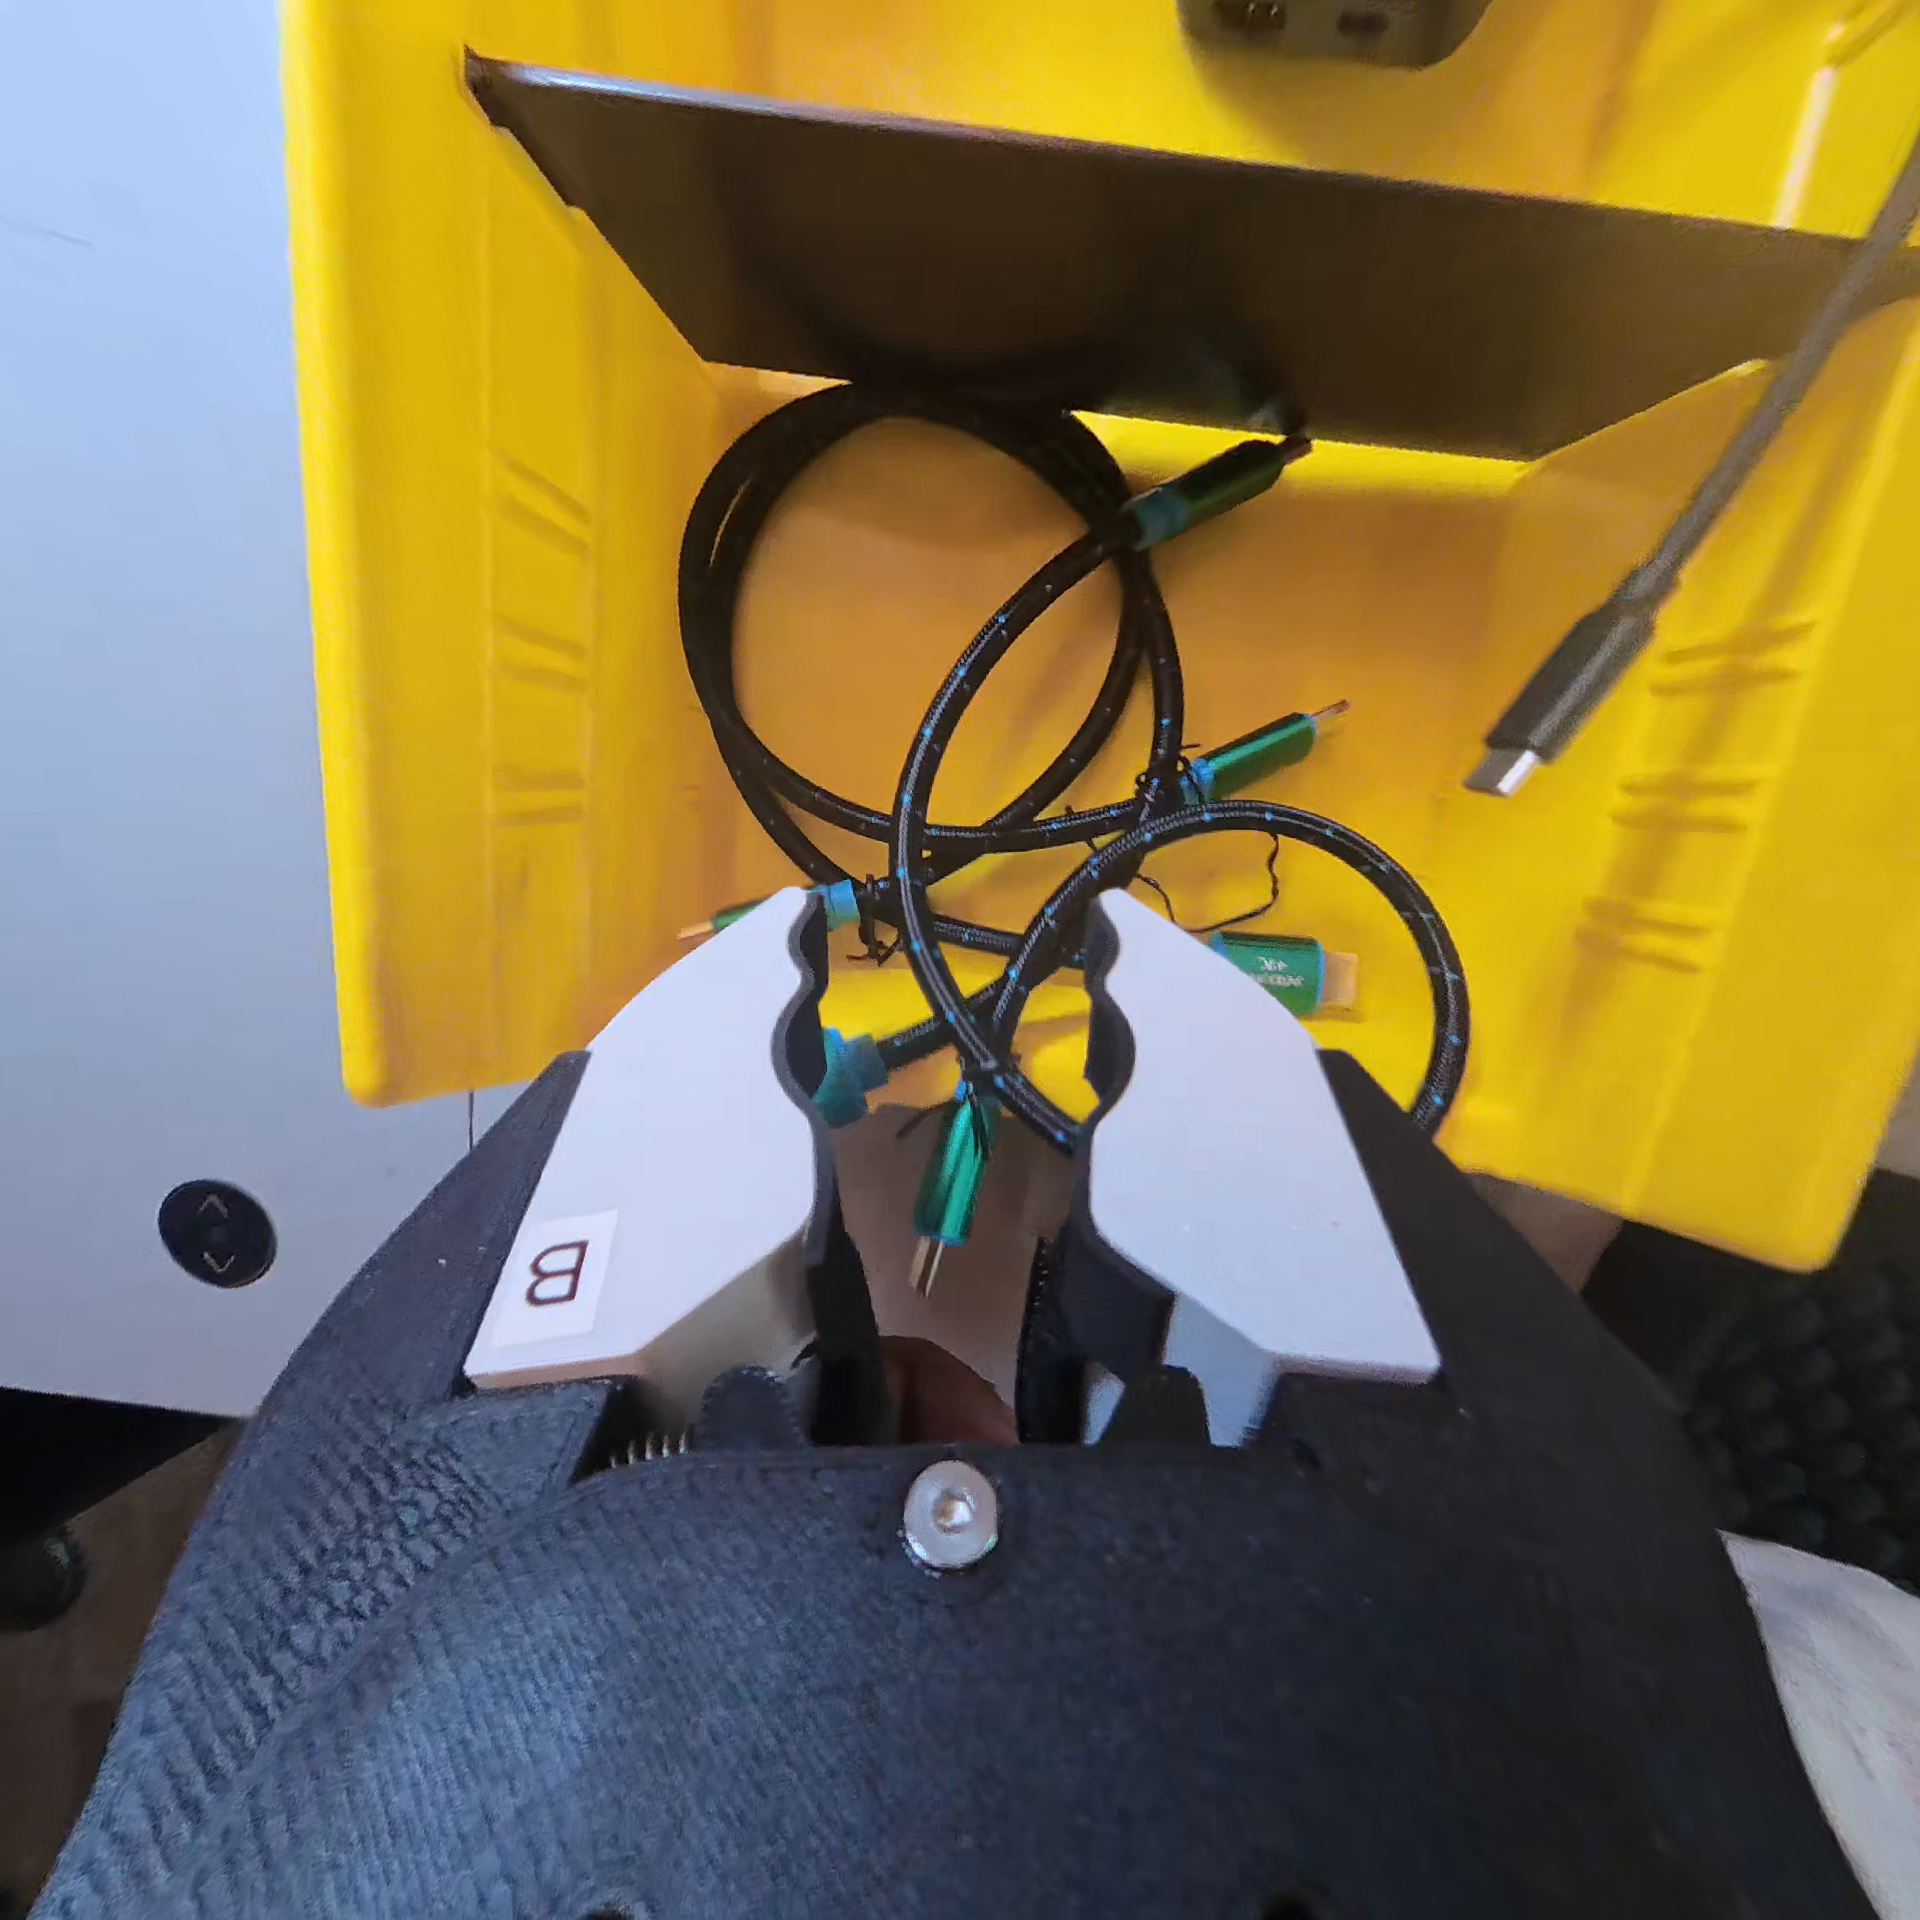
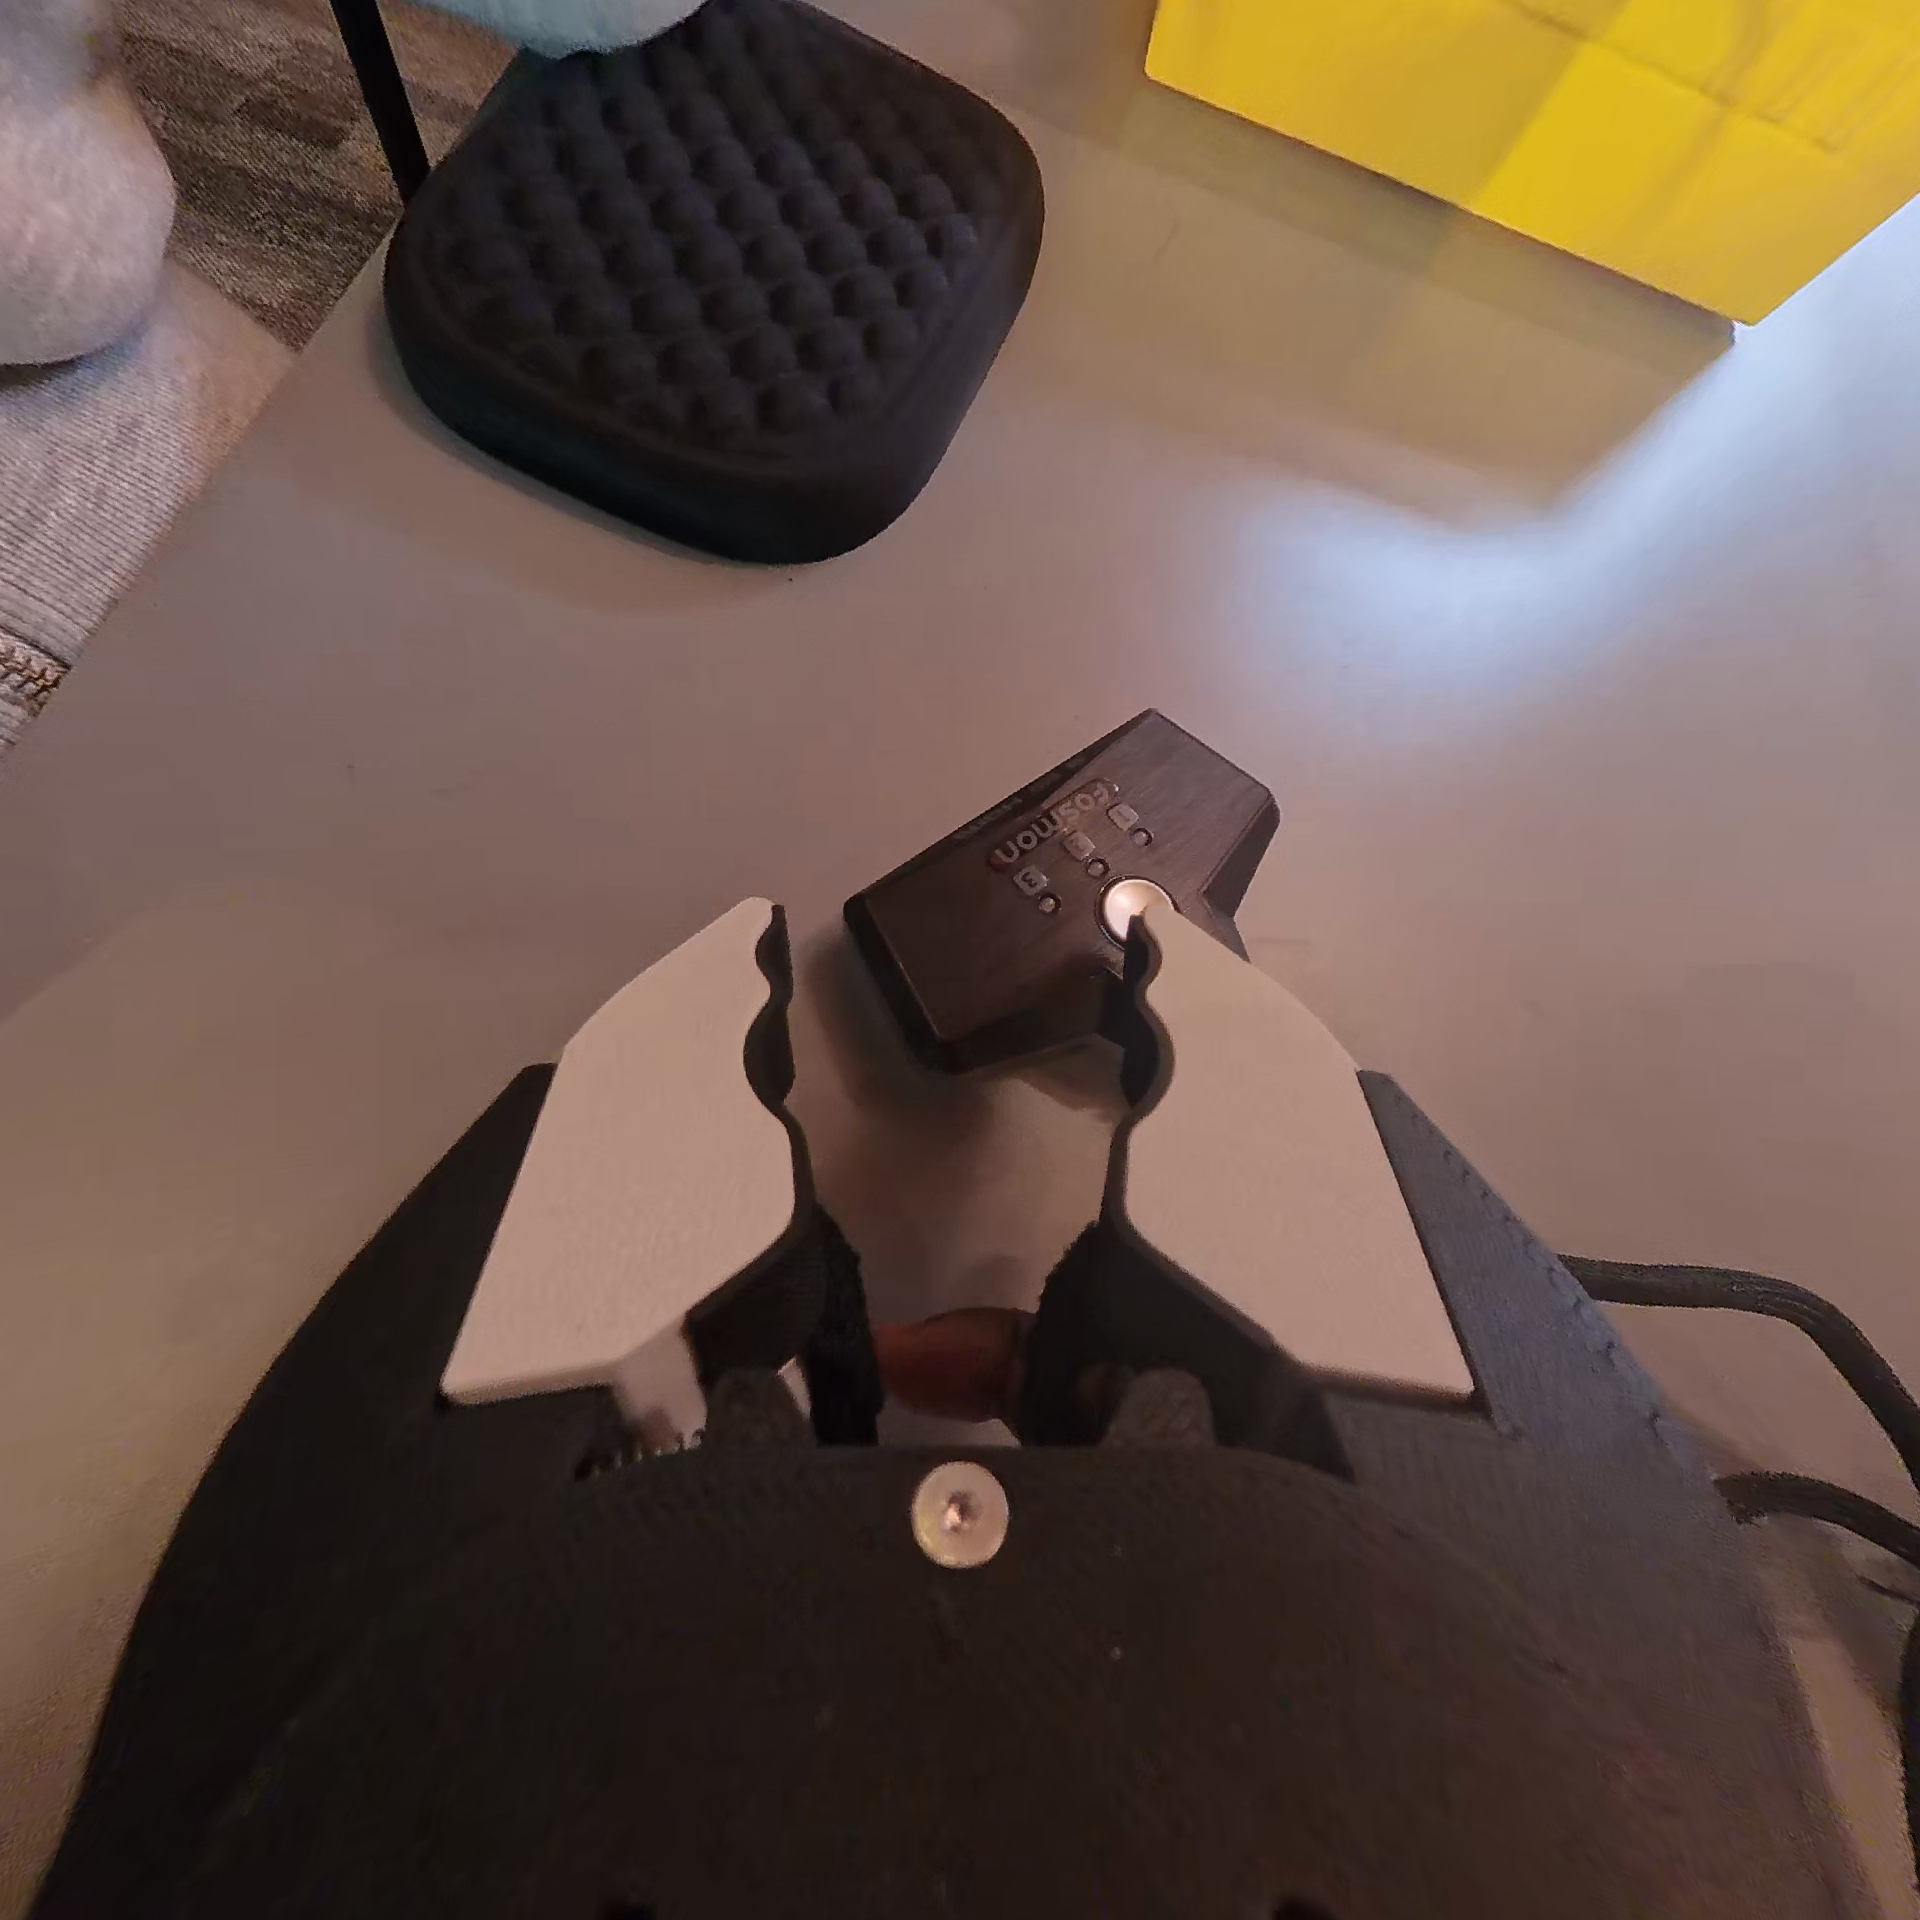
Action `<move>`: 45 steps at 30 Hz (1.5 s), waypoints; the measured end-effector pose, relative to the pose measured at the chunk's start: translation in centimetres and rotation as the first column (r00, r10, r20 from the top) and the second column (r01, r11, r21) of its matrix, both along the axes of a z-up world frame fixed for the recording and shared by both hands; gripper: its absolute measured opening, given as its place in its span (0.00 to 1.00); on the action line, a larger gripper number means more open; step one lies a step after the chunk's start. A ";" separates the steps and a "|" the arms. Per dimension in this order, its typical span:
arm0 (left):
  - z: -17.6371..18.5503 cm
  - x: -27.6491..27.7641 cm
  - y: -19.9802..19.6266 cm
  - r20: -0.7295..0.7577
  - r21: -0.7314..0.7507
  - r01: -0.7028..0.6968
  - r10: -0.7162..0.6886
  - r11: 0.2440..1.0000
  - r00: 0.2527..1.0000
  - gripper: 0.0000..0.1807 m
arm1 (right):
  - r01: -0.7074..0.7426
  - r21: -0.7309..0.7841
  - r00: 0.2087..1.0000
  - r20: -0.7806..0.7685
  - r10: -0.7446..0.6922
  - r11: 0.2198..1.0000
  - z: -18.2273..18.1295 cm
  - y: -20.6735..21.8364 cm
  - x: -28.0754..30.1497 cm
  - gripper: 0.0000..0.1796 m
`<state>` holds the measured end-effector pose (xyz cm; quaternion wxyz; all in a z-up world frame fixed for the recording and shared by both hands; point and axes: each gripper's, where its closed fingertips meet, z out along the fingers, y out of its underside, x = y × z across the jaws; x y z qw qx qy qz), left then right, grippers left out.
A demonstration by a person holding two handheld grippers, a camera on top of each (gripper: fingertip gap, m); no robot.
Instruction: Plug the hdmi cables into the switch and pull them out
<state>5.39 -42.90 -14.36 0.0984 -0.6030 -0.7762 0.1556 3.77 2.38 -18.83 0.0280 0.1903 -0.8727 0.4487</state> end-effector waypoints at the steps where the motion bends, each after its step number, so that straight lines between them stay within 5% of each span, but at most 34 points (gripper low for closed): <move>1: -0.4 -0.2 -0.1 0.008 0.011 -0.001 0.001 1.000 1.000 0.26 | 0.000 0.003 1.000 -0.002 0.000 1.000 -0.1 0.0 0.0 0.34; 6: -3.0 -0.4 -0.4 0.081 0.069 -0.015 0.009 0.998 0.997 0.17 | -0.003 0.005 1.000 -0.004 0.003 1.000 -0.2 0.0 0.0 0.34; 8: -3.5 -0.3 -0.5 0.101 0.076 -0.011 0.004 0.997 0.995 0.03 | -0.002 0.006 1.000 -0.004 0.002 1.000 -0.2 0.0 0.0 0.34; 10: -2.5 -0.3 -0.1 0.063 0.069 0.018 -0.022 0.997 0.998 0.03 | -0.001 0.009 1.000 -0.006 0.001 1.000 -0.3 0.0 -0.1 0.34; 16: 6.5 -0.9 -0.5 -0.218 -0.226 -0.008 -0.043 0.974 0.975 0.03 | 0.004 -0.008 1.000 -0.019 -0.004 1.000 -0.1 -0.2 -0.2 0.34; 21: 17.3 -1.3 0.1 -0.527 -0.532 -0.184 -0.153 0.827 0.836 0.03 | 0.046 -0.116 0.999 -0.005 -0.046 0.992 1.9 -0.8 -0.8 0.33; 24: 24.4 -2.4 4.8 -0.659 -0.680 -0.218 -0.452 0.700 0.601 0.03 | 0.087 -0.224 0.996 0.023 -0.084 0.971 4.0 -1.1 -1.4 0.33; 27: 28.9 -3.9 14.3 -0.644 -0.765 -0.096 -0.751 0.637 0.145 0.03 | 0.133 -0.349 0.990 0.084 -0.110 0.928 6.6 -1.3 -1.7 0.32; 29: 30.5 -4.3 20.3 -0.680 -0.731 0.045 -0.723 0.681 -0.123 0.03 | 0.169 -0.432 0.985 0.115 -0.132 0.886 8.4 -1.1 -2.2 0.32; 32: 30.4 -5.4 28.5 -0.747 -0.653 0.274 -0.542 0.706 -0.385 0.04 | 0.249 -0.548 0.968 0.175 -0.181 0.799 11.1 0.0 -3.8 0.31; 36: 23.7 -9.4 34.8 -0.878 -0.469 0.450 -0.350 0.760 -0.326 0.03 | 0.341 -0.619 0.939 0.262 -0.223 0.707 12.9 1.9 -6.1 0.29; 40: 14.6 -11.7 36.5 -0.938 -0.344 0.501 -0.270 0.794 -0.218 0.03 | 0.364 -0.625 0.930 0.285 -0.232 0.691 12.9 2.4 -6.7 0.30; 42: 12.1 -11.9 37.9 -0.948 -0.315 0.604 -0.265 0.732 -0.174 0.03 | 0.361 -0.626 0.930 0.299 -0.215 0.691 12.8 2.1 -6.5 0.30; 45: 11.1 -11.4 39.7 -0.880 -0.469 0.604 -0.398 0.645 -0.257 0.03 | 0.365 -0.636 0.930 0.278 -0.239 0.681 12.6 1.8 -6.5 0.31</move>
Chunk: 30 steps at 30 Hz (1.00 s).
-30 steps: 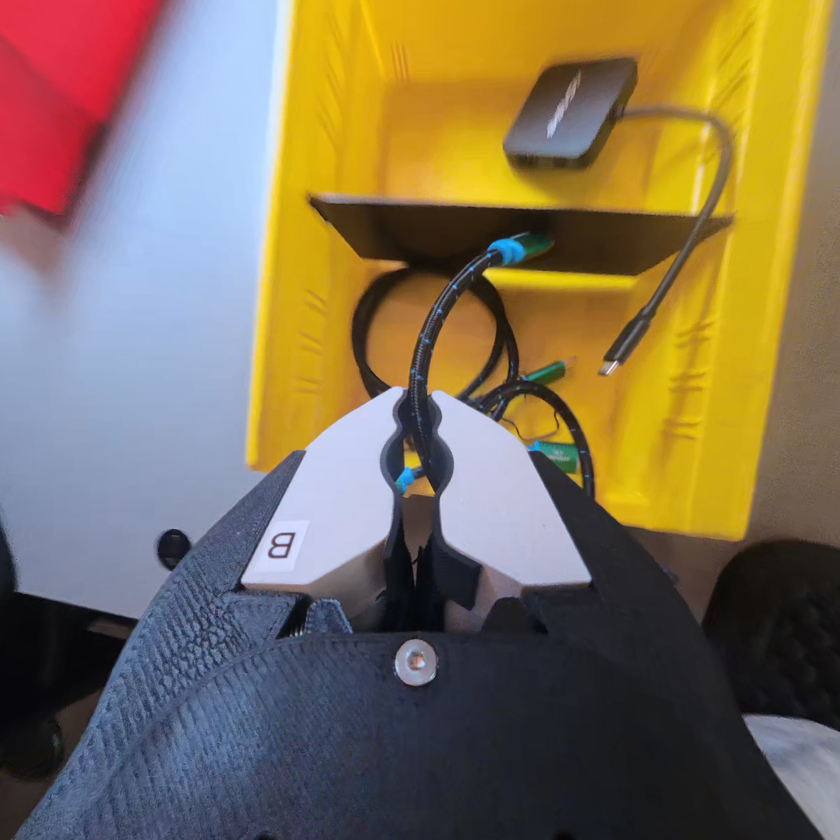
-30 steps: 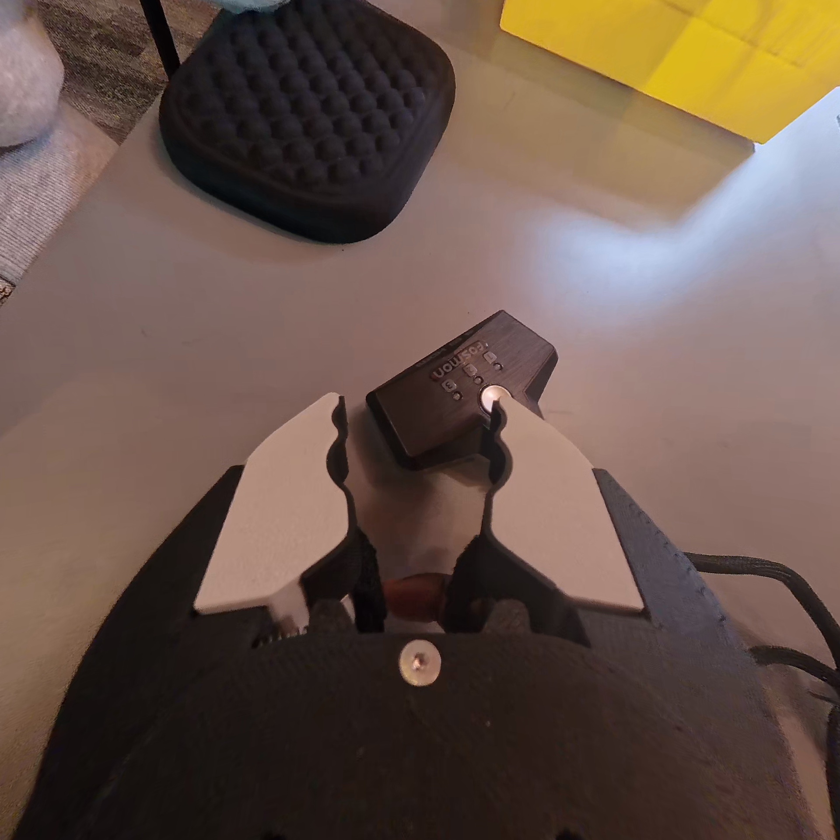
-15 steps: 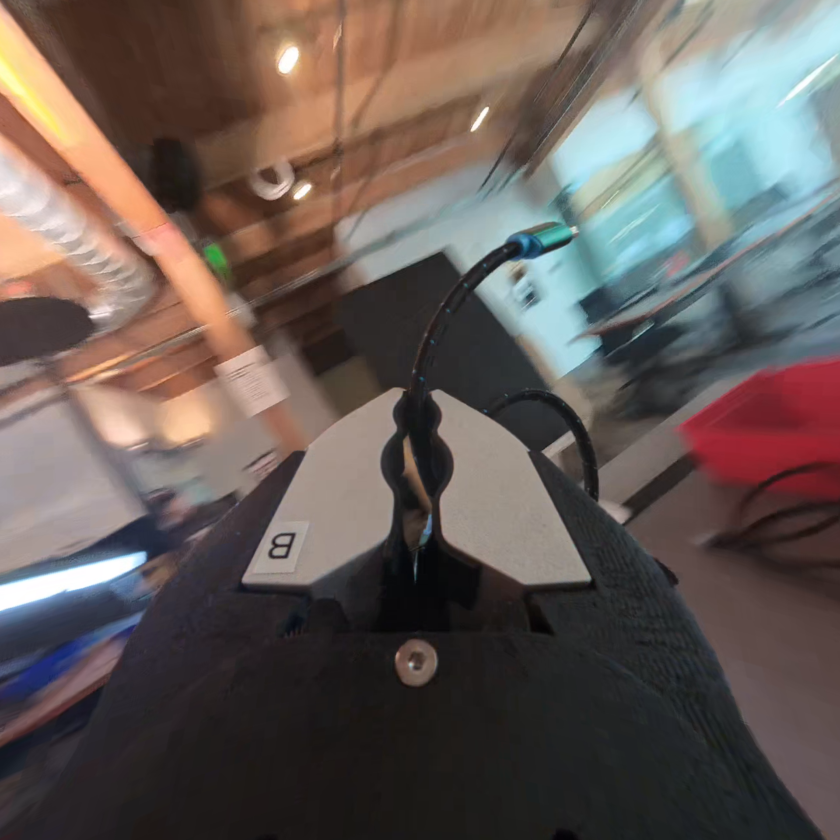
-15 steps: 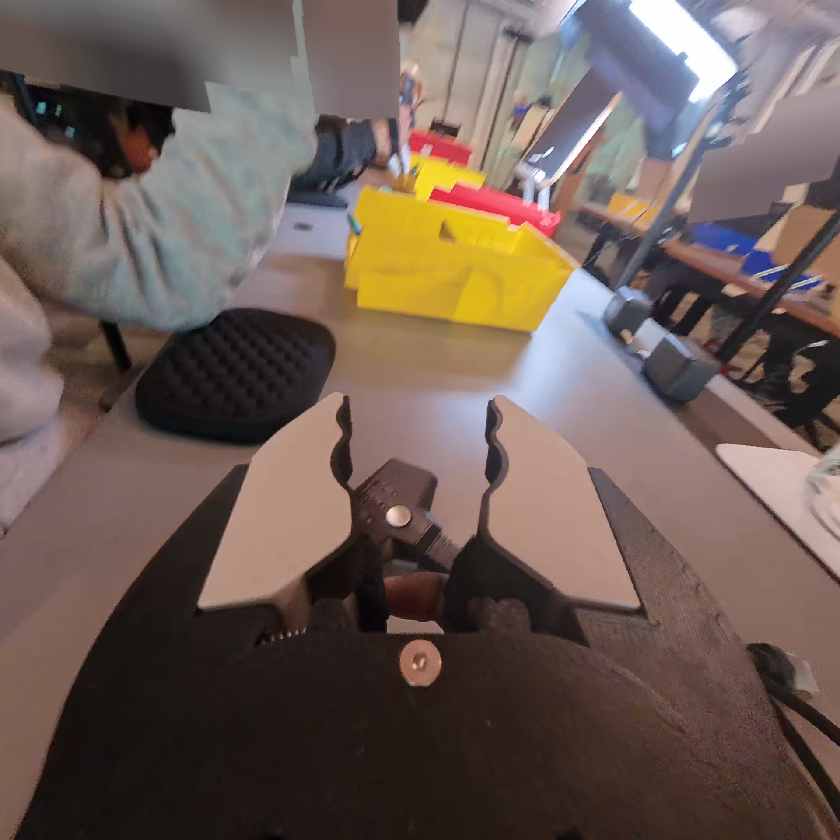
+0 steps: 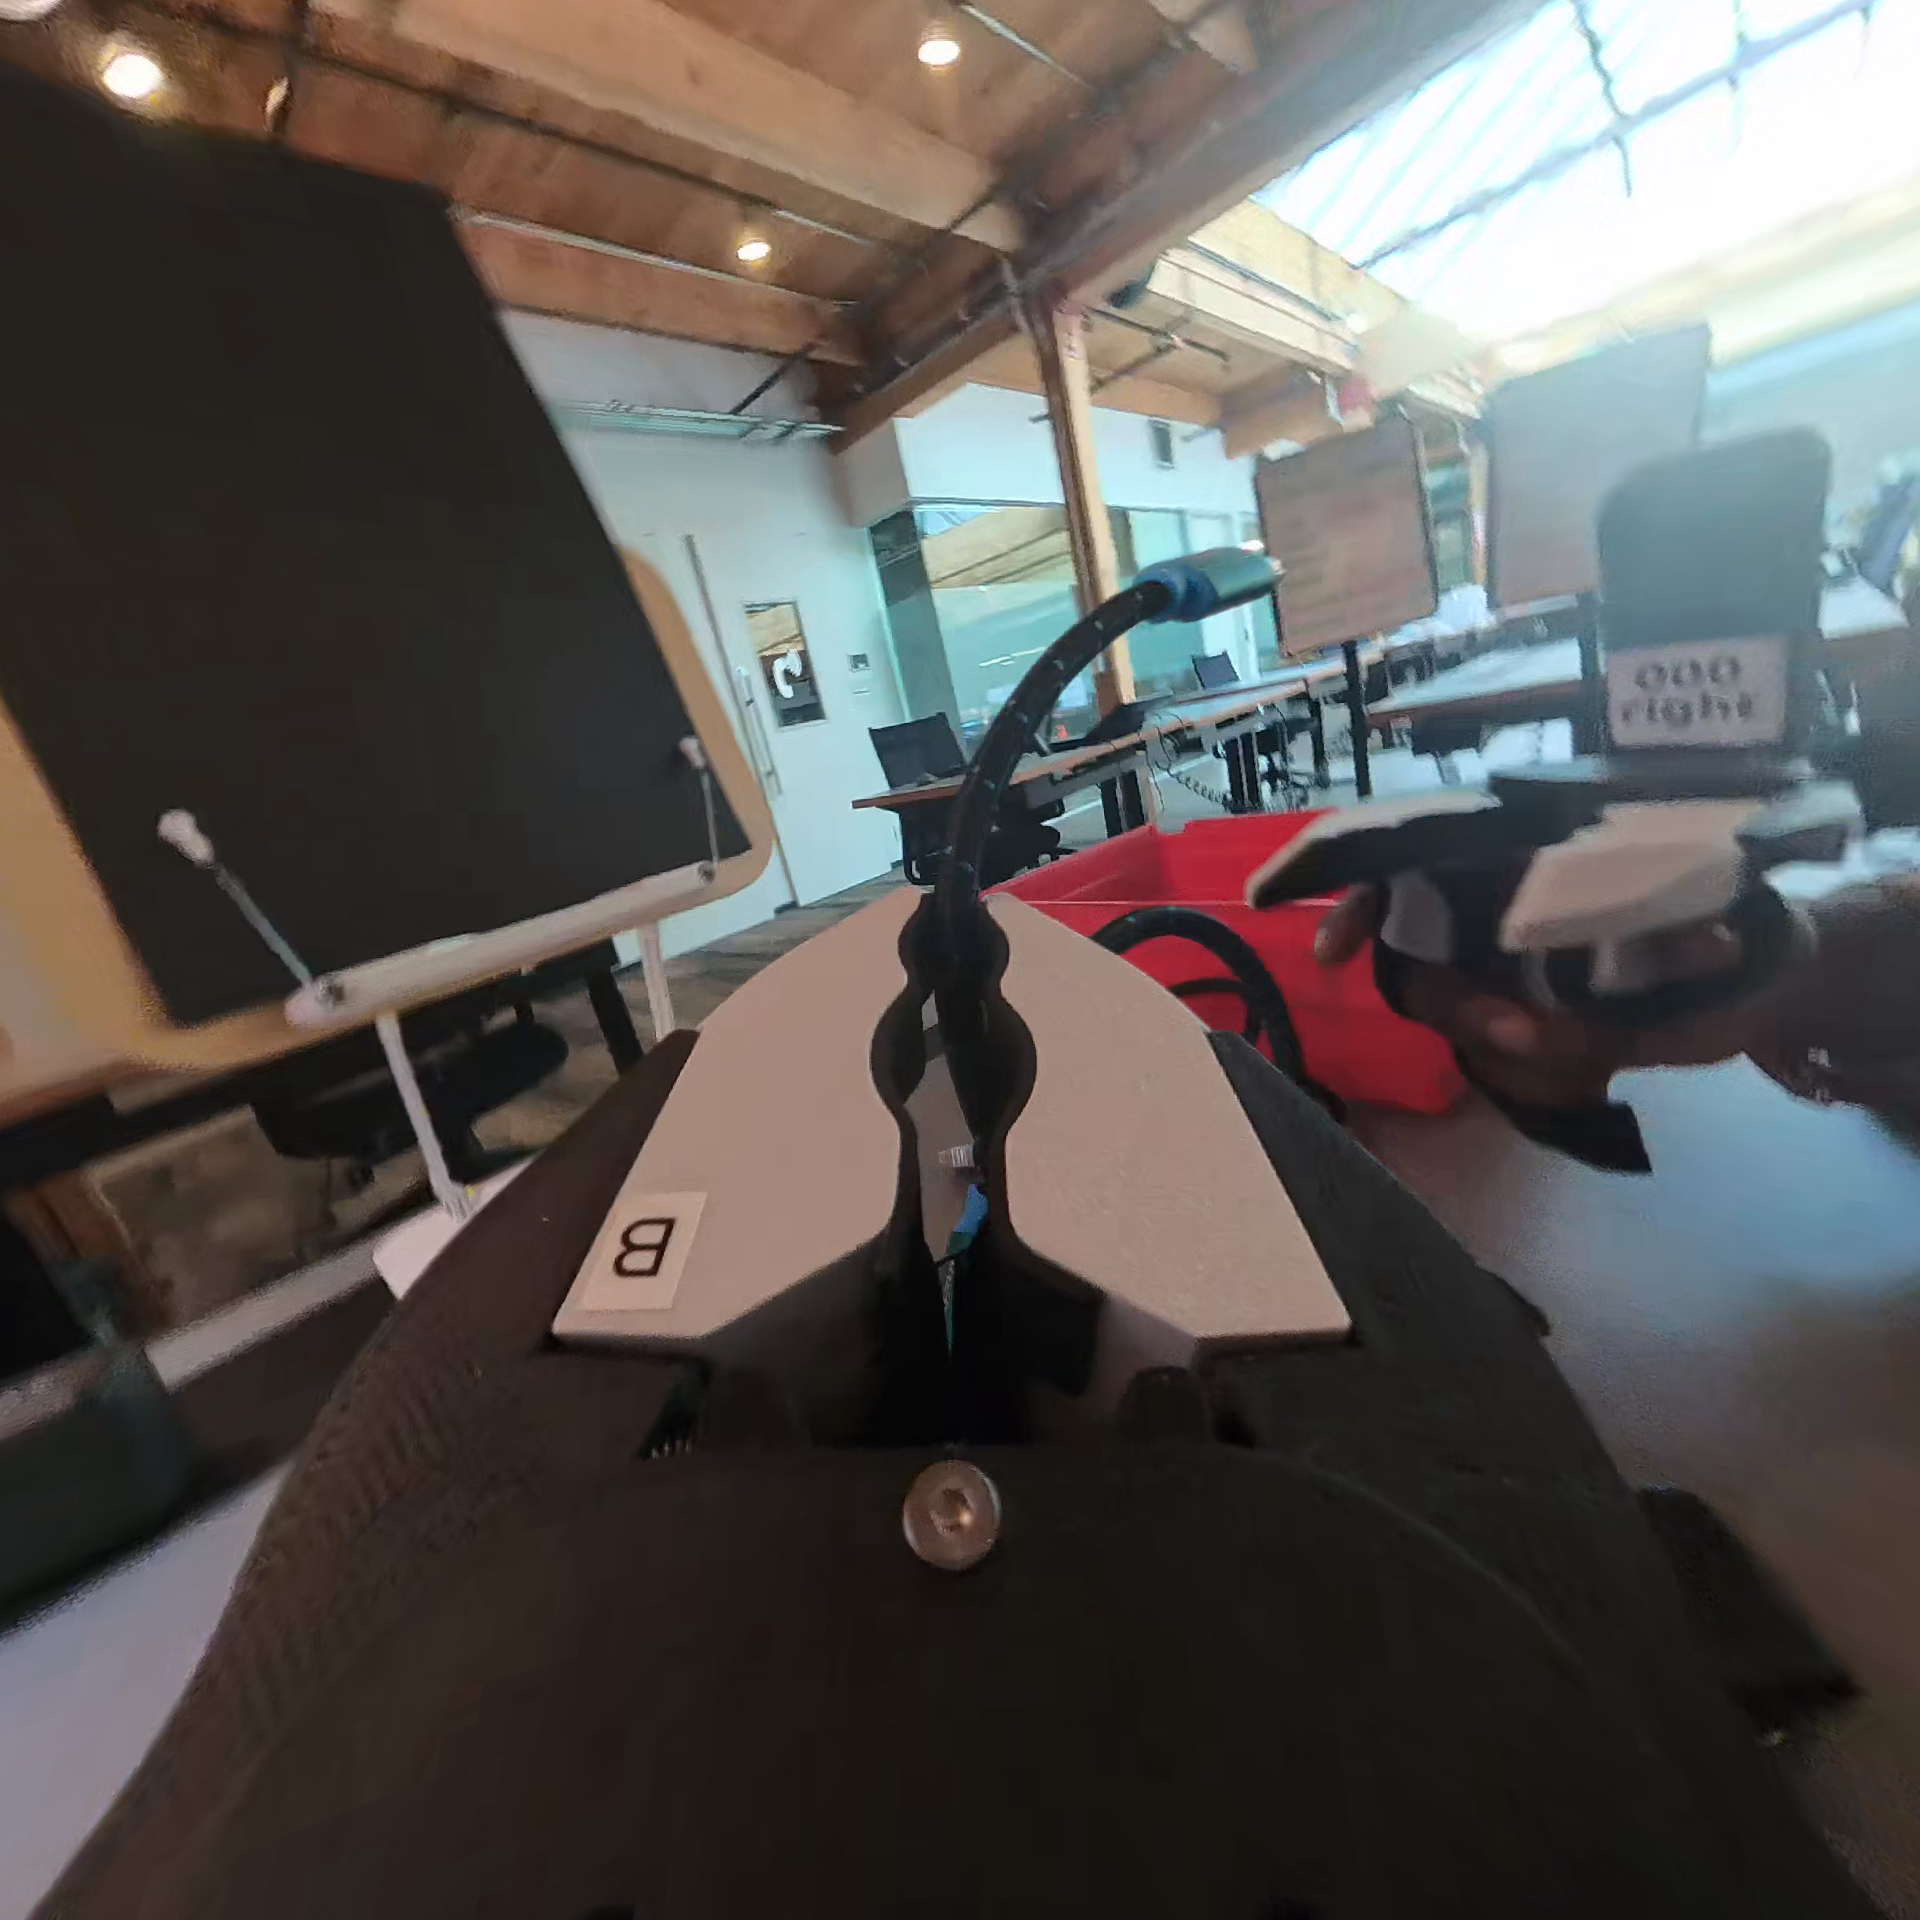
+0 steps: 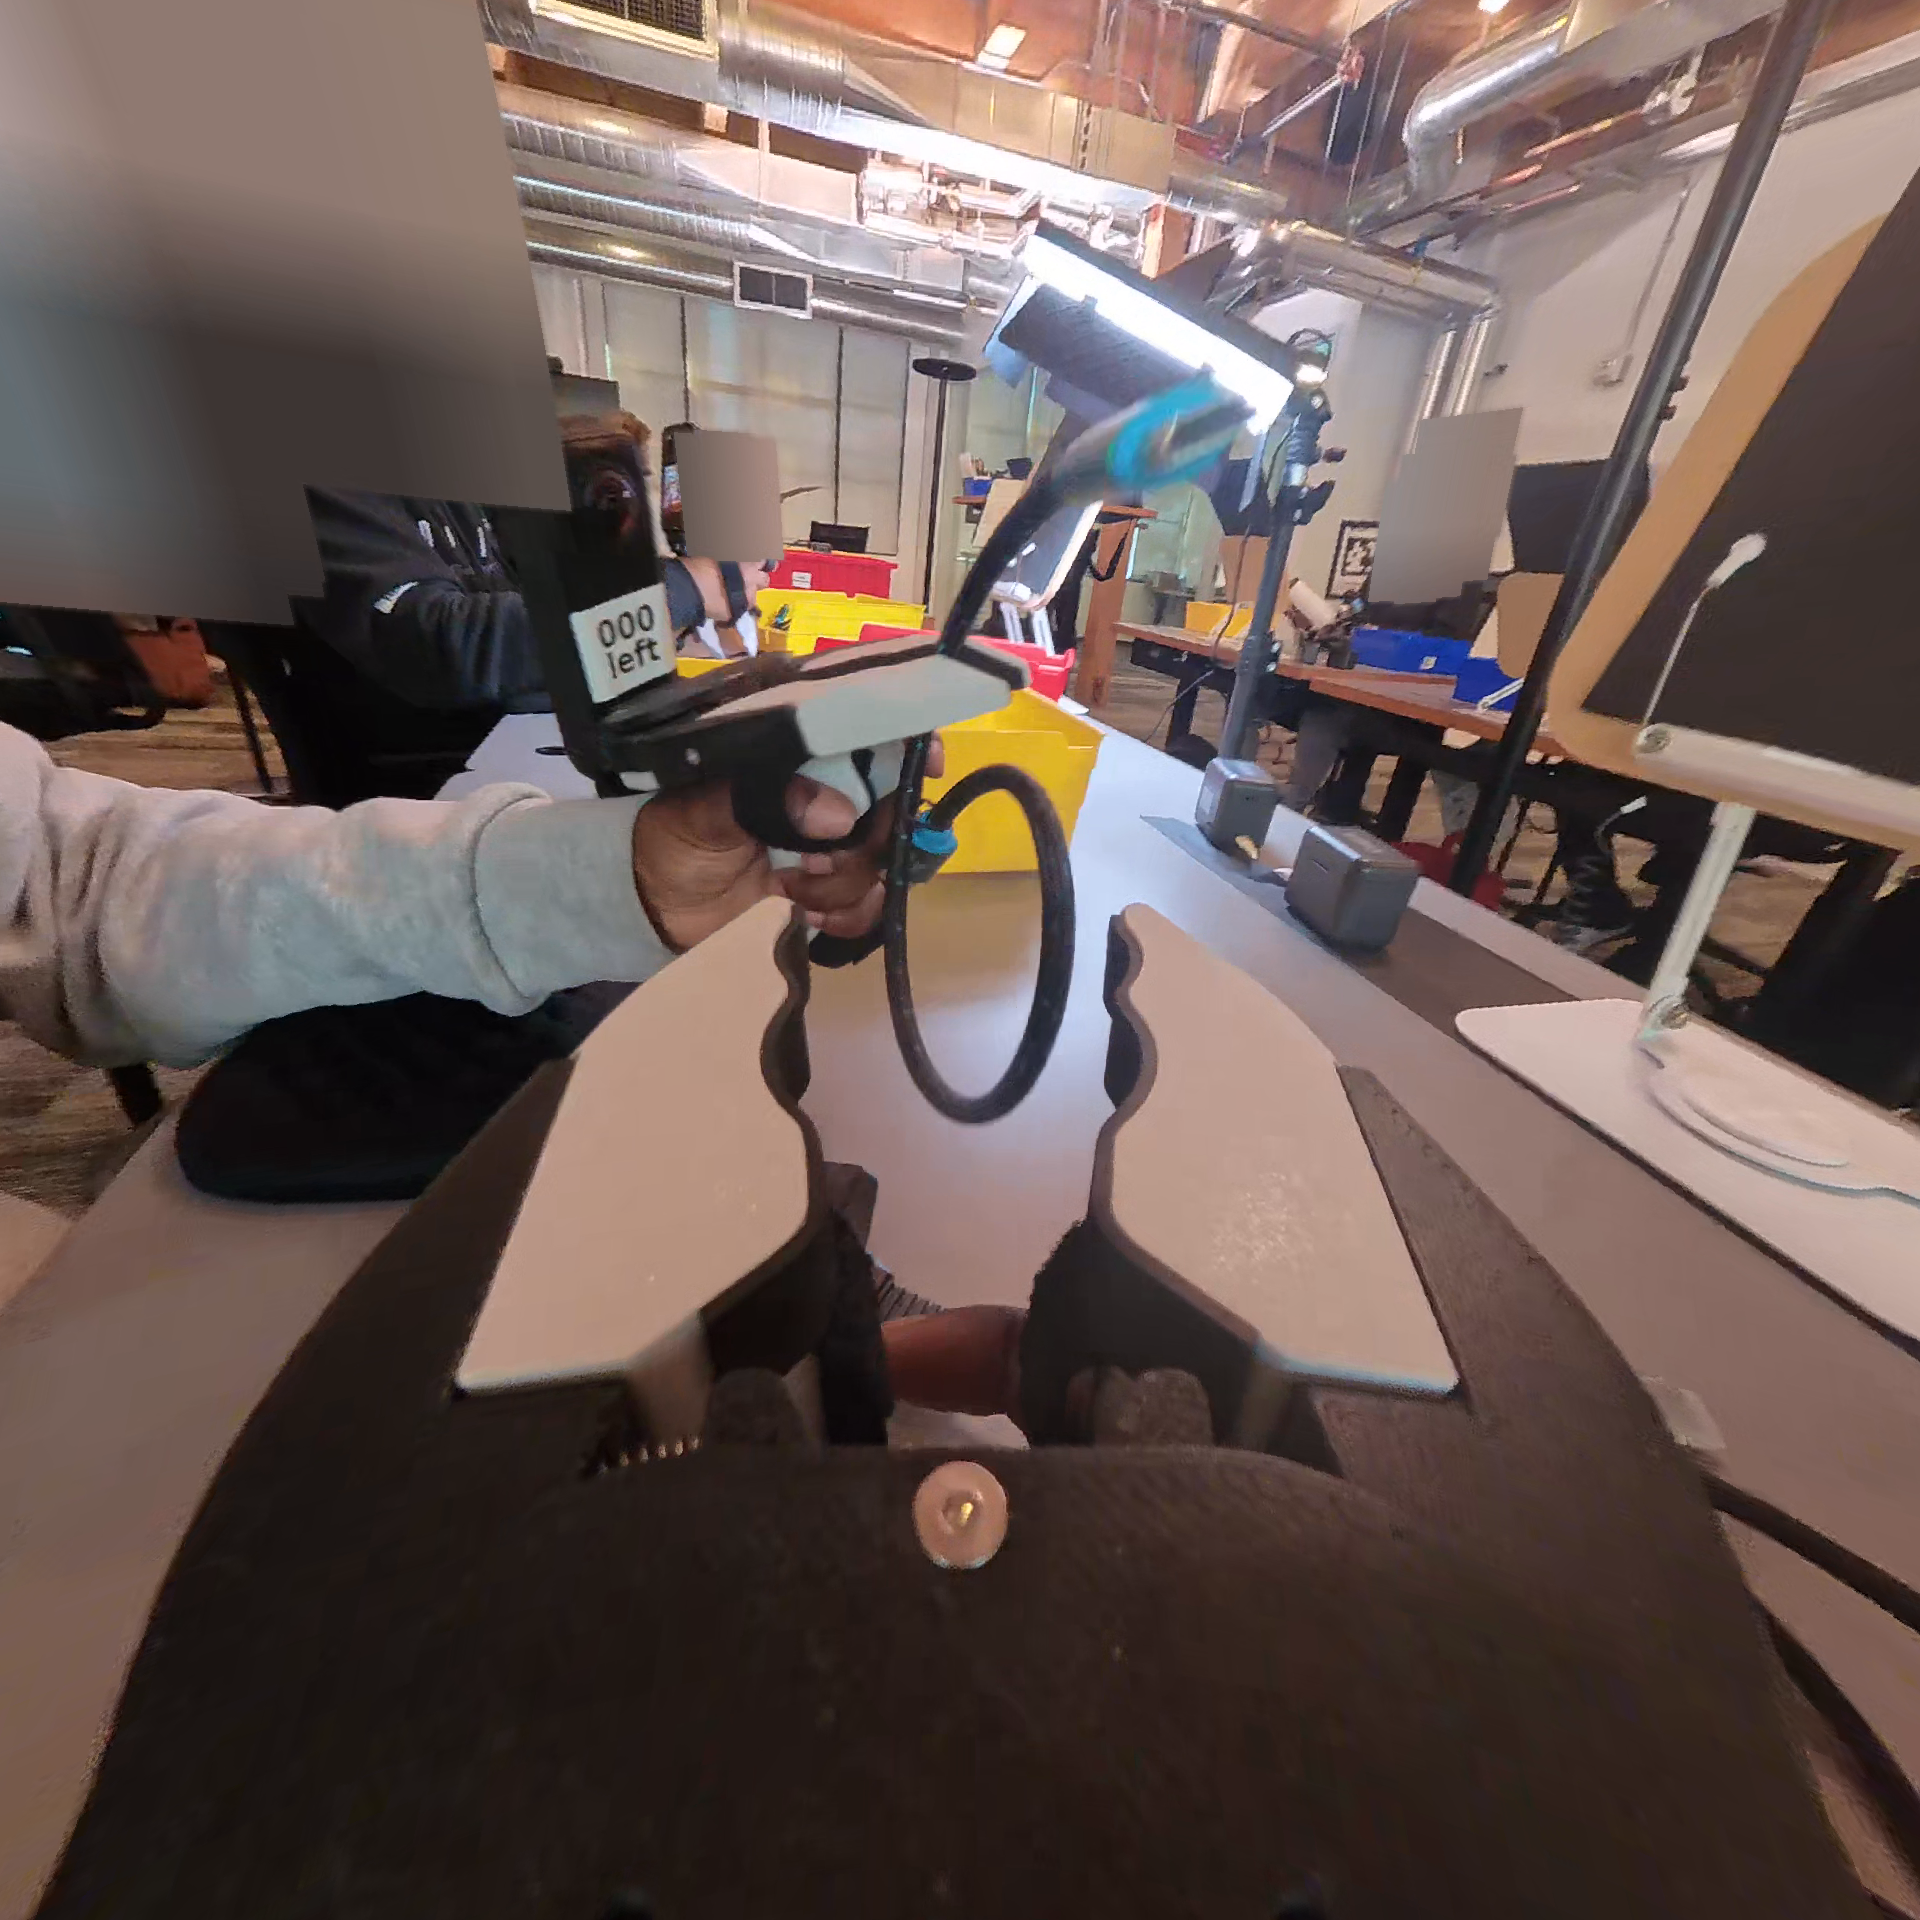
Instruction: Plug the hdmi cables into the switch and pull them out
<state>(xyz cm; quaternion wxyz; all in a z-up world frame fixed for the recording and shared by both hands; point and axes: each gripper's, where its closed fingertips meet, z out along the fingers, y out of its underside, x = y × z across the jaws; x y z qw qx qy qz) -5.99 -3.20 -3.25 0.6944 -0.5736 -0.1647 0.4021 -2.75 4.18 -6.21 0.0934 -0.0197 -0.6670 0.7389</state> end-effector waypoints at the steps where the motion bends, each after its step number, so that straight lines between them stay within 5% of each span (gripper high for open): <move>1: 0.1 0.5 0.6 -0.039 -0.053 0.015 -0.017 0.999 0.999 0.03 | 0.011 -0.011 1.000 -0.016 -0.011 1.000 0.2 0.1 0.0 0.31; 5: 0.2 2.4 2.1 -0.135 -0.141 0.073 -0.092 0.987 0.986 0.03 | 0.066 -0.124 0.997 -0.024 -0.070 0.990 2.2 1.3 -0.6 0.29; 12: -1.0 2.0 2.3 -0.082 -0.176 0.093 -0.109 0.980 0.991 0.03 | 0.017 -0.248 0.990 -0.131 -0.051 0.969 4.9 3.0 0.9 0.24; 30: -2.8 2.1 3.5 0.036 -0.221 0.189 -0.186 0.957 0.982 0.03 | 0.095 -0.120 0.927 -0.350 -0.132 0.988 3.9 2.2 1.4 0.15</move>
